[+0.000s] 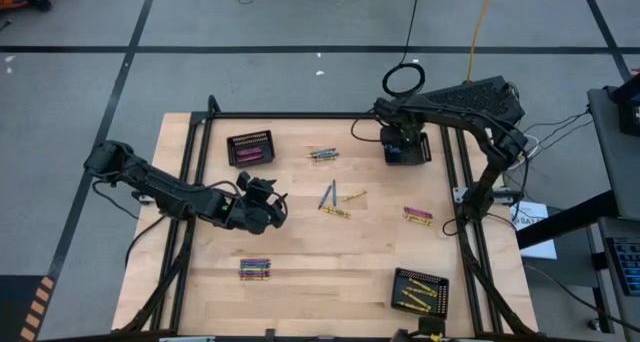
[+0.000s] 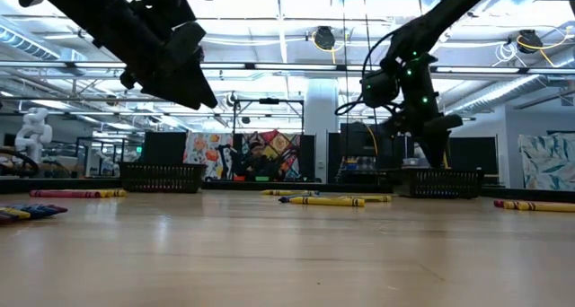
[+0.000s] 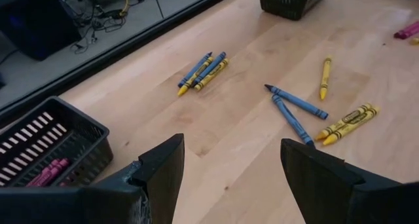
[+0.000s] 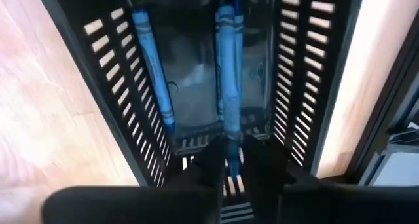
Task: Sort crayons
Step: Put the blue crayon into the top right black bin, then put the red crayon into the top left black bin
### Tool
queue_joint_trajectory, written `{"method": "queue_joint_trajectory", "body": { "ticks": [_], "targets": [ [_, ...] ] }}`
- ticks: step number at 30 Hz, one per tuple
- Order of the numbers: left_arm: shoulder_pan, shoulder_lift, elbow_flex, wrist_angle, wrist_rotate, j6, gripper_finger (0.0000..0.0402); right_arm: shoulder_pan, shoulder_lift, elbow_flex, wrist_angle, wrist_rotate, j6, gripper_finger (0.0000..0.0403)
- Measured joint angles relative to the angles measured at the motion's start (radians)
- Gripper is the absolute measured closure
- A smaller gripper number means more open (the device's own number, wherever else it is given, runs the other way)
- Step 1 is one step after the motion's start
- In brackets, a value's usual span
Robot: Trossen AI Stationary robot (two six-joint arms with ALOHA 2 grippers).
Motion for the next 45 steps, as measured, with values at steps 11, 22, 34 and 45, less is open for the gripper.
{"method": "queue_joint_trajectory", "body": {
  "ticks": [11, 22, 34, 45],
  "targets": [
    [-0.003, 0.000, 0.000, -0.003, 0.000, -0.001, 0.0146, 0.027, -0.232, -0.005, -0.015, -0.090, 0.175, 0.0317],
    [-0.086, 0.000, 0.000, 0.046, -0.209, 0.035, 0.0146, 0.423, -0.728, -0.458, 0.807, -0.554, 0.534, 0.0366],
    [-0.202, 0.000, 0.000, 0.587, -0.088, 0.692, 0.0146, 0.846, -0.584, -0.907, 1.994, -0.276, 0.660, 0.0392],
    [-0.279, 0.000, 0.046, 0.861, 0.208, 0.921, 0.0146, 0.920, -0.277, -0.766, 2.000, -0.264, 0.660, 0.0392]
  ]
}}
